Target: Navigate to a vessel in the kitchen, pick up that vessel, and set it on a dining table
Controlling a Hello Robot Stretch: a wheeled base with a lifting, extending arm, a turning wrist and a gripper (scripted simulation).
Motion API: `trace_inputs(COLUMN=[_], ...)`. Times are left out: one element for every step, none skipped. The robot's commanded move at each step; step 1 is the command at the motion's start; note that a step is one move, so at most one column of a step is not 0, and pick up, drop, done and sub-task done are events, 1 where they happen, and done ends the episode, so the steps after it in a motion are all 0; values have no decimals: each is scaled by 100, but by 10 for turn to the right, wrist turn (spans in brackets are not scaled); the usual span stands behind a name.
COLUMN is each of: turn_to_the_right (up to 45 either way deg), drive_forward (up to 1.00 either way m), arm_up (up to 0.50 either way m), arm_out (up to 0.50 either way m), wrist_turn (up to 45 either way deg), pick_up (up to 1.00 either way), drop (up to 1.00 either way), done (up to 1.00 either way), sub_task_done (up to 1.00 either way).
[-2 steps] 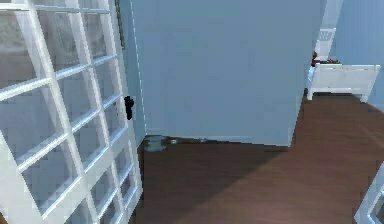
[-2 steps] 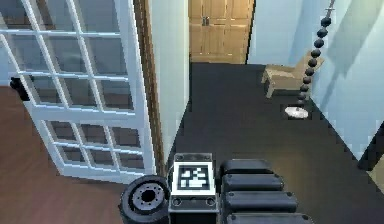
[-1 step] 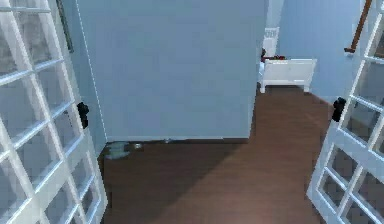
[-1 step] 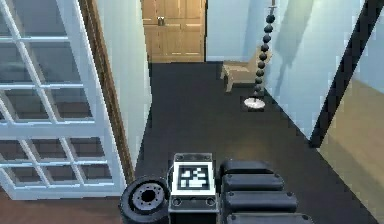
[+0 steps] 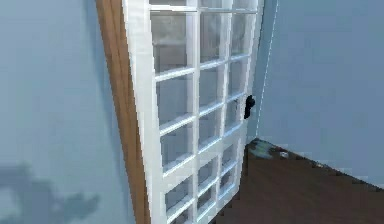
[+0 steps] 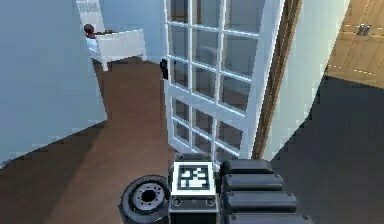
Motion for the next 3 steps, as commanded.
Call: trace_inputs(turn_to_the_right=[-450, -270, 0], drive_forward=[0, 0, 20], arm_up=[0, 0, 0], arm_out=[0, 0, 0], wrist_turn=[0, 0, 0], pick_up=[0, 0, 0], drop=[0, 0, 0], done=[0, 0, 0], sub_task_done=[0, 0, 0])
